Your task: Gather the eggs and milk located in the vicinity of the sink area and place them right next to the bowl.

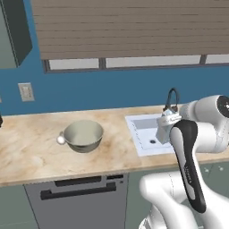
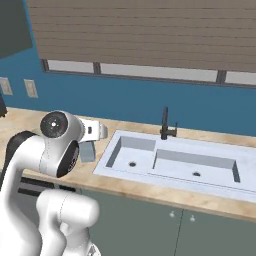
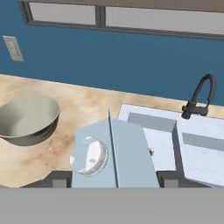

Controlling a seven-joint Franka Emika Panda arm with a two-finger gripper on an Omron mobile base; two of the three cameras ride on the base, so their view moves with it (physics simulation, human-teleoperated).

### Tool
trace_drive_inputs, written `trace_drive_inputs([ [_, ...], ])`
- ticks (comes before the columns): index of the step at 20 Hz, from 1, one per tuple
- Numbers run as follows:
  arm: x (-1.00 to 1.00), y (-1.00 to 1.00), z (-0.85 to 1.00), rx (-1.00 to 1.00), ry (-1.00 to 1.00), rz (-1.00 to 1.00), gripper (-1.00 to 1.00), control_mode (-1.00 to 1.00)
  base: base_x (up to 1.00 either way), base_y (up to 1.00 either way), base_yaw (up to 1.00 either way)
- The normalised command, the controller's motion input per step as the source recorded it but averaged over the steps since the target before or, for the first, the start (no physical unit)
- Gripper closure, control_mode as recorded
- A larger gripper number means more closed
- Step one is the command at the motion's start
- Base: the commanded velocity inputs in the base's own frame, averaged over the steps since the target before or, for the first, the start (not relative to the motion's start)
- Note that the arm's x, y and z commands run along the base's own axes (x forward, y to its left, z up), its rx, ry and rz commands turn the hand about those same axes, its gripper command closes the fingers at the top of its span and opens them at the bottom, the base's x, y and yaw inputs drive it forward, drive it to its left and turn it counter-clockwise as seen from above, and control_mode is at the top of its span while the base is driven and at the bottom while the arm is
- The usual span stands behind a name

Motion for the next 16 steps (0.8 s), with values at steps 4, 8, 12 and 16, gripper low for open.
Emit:
trace_drive_inputs([
  [4,0.0,0.0,0.0,0.0,0.0,0.0,1.0,1.0,0.0,0.66,-0.02],
  [8,0.0,0.0,0.0,0.0,0.0,0.0,1.0,1.0,0.0,0.59,0.0],
  [12,0.0,0.0,0.0,0.0,0.0,0.0,1.0,1.0,0.0,0.53,0.0],
  [16,0.0,0.0,0.0,0.0,0.0,0.0,1.0,1.0,0.0,0.46,0.0],
])
